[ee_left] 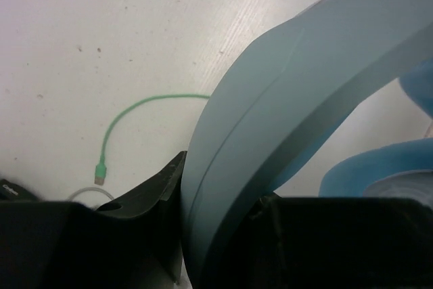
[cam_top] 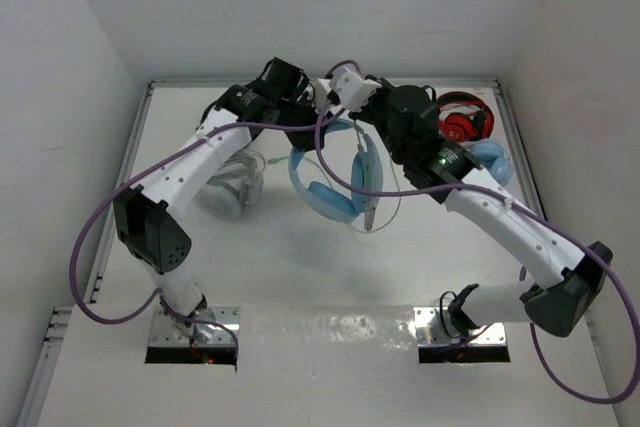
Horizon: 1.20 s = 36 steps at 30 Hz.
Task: Wrap the headphones
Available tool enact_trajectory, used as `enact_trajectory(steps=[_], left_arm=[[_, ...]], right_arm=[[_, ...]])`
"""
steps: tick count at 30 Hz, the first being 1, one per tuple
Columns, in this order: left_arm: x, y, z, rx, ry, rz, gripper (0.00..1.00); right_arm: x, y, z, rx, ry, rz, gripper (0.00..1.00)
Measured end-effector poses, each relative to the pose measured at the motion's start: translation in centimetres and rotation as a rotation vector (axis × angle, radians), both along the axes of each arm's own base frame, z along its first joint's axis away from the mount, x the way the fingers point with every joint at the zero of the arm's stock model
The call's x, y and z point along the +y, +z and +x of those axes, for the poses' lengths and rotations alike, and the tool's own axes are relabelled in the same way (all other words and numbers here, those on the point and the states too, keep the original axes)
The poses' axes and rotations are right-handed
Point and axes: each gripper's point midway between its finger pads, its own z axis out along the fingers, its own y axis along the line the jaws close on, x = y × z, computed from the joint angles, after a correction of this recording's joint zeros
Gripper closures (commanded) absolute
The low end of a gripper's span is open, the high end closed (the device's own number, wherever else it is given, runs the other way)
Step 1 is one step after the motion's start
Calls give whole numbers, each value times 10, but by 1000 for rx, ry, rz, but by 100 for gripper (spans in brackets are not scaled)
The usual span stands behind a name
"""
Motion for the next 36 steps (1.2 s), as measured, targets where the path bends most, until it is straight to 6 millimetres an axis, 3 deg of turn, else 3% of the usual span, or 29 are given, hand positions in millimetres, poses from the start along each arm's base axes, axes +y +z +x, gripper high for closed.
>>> enact_trajectory(steps=[8,13,16,20,25,28,30,32,34,36], left_arm=[[1,-3,-16,65,-8,-1,100],[-2,-1,-20,100,7,-27,100],[-7,3,-25,121,-15,-55,100],[-20,20,-34,121,-73,-110,100],[-31,60,-38,96,-123,-219,100],[-33,84,-35,49,-137,-263,100],[-33,96,-35,23,-148,-287,100],[-34,107,-34,15,-152,-318,100],[-34,119,-33,17,-160,-363,100],[-30,131,-26,17,-141,-411,100]], right_arm=[[15,-30,28,74,10,137,77],[15,-36,36,117,18,289,78],[5,-42,42,140,11,386,78],[-12,-72,48,217,-3,498,81],[0,-95,43,320,61,578,83],[12,-94,39,347,115,616,74],[17,-92,37,354,139,639,58],[22,-93,36,360,158,666,50],[27,-100,34,380,183,696,38],[33,-114,30,419,205,725,34]])
